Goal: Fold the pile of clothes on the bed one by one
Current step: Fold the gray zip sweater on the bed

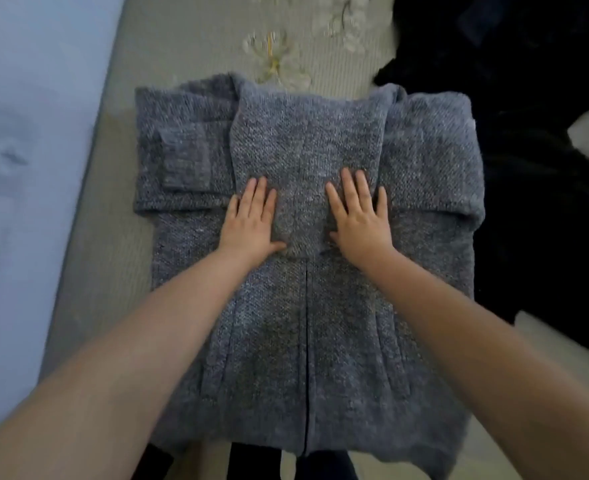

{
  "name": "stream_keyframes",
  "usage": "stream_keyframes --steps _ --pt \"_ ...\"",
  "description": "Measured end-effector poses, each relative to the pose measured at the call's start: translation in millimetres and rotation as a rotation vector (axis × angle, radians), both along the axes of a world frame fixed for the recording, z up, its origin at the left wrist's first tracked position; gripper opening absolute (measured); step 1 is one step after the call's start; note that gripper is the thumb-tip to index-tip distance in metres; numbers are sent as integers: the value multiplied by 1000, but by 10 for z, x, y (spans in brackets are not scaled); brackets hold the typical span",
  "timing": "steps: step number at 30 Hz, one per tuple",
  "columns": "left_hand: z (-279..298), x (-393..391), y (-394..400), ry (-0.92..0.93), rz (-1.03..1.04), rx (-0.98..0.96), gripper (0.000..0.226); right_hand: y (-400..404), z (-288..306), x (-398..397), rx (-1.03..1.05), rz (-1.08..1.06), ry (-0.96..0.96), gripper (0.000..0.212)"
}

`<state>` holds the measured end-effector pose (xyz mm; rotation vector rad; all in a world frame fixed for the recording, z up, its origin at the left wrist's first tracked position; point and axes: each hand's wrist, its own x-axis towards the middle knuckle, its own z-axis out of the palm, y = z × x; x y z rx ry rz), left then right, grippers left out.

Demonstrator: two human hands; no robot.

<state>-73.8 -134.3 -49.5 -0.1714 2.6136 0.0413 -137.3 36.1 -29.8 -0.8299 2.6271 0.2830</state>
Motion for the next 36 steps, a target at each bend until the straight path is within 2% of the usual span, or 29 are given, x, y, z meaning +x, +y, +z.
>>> stream_keyframes --steps 3,5,9,12,16,19,22,25,27,29,31,34,36 --pt "53 292 92 199 21 111 84 76 72 221 -141 -20 -47 71" --pt "67 738 232 233 12 205 77 267 95 558 -227 9 -121 65" --pt "63 1850 625 25 -74 205 75 1002 47 1414 -120 -6 -298 55" --pt "148 2487 973 -74 -109 202 80 1499 130 1966 -170 44 -237 51" --pt "102 2857 1266 -135 69 190 89 1849 146 2376 -180 98 -179 60" --pt "21 2880 1422 -148 138 126 83 2011 165 2501 -222 2 -163 60" --pt "-21 2866 1460 -188 122 42 81 2246 151 2603 -166 -113 -145 64" --pt "-21 2890 1406 -210 37 9 80 2540 87 2761 -110 -425 -187 71" --pt "6 2906 1396 -158 69 53 81 2569 38 2829 -197 -607 -239 72" --pt "76 2924 1448 -66 131 163 84 2432 3 2884 -285 -623 -203 64" --pt "134 2978 1568 19 107 240 83 2248 9 2927 -341 -659 -159 55" --pt "152 3054 1842 12 5 254 83 2185 92 2983 -320 -706 -160 43" --pt "115 3085 2039 -16 -15 221 88 2280 241 2952 -461 -744 -212 35"
